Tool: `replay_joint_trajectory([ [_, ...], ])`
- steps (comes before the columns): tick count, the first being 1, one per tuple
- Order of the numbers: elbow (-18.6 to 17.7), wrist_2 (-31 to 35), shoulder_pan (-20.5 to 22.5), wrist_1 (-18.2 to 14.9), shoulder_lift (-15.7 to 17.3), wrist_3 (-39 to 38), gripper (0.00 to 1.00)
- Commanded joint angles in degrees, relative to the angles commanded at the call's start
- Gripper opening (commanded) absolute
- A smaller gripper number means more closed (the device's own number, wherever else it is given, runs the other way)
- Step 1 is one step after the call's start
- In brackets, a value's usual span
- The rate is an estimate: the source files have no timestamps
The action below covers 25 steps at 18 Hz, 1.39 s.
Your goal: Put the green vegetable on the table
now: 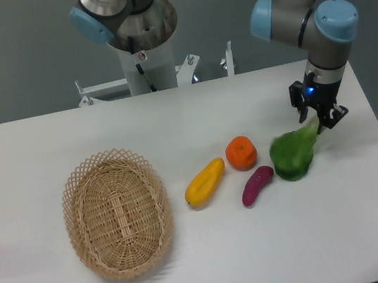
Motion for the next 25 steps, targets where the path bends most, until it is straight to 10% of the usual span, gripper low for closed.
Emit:
replay_joint_trajectory([
  [7, 4.31, 1.22, -4.12, -1.39, 4.81, -7.11, 1.0],
  [18, 16.34, 1.41, -10.98, -24.32, 9.93, -18.99, 1.0],
  [25, 18.2, 3.34, -11.34, -26.54, 9.41, -21.18, 1.0],
])
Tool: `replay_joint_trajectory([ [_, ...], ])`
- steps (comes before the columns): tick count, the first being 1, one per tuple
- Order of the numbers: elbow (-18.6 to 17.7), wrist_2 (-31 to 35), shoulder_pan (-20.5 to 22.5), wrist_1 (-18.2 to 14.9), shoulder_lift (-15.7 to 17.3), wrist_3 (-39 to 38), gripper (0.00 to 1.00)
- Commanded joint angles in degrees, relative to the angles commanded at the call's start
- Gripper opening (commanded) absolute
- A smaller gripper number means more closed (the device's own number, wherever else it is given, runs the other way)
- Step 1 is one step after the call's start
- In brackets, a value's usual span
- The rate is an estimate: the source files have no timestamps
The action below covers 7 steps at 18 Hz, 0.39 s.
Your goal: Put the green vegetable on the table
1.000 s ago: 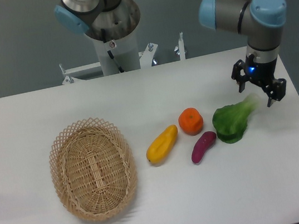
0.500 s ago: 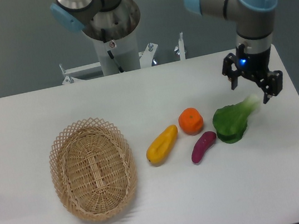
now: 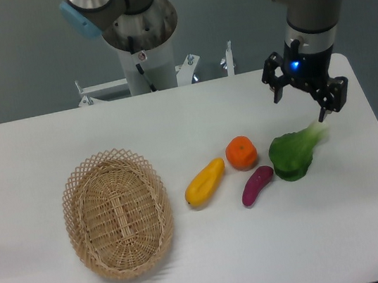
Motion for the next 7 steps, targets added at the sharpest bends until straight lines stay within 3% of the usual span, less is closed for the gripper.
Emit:
replay_joint_trajectory([
  [7, 0.17, 0.09, -1.76, 0.62, -0.62, -3.52, 1.0],
])
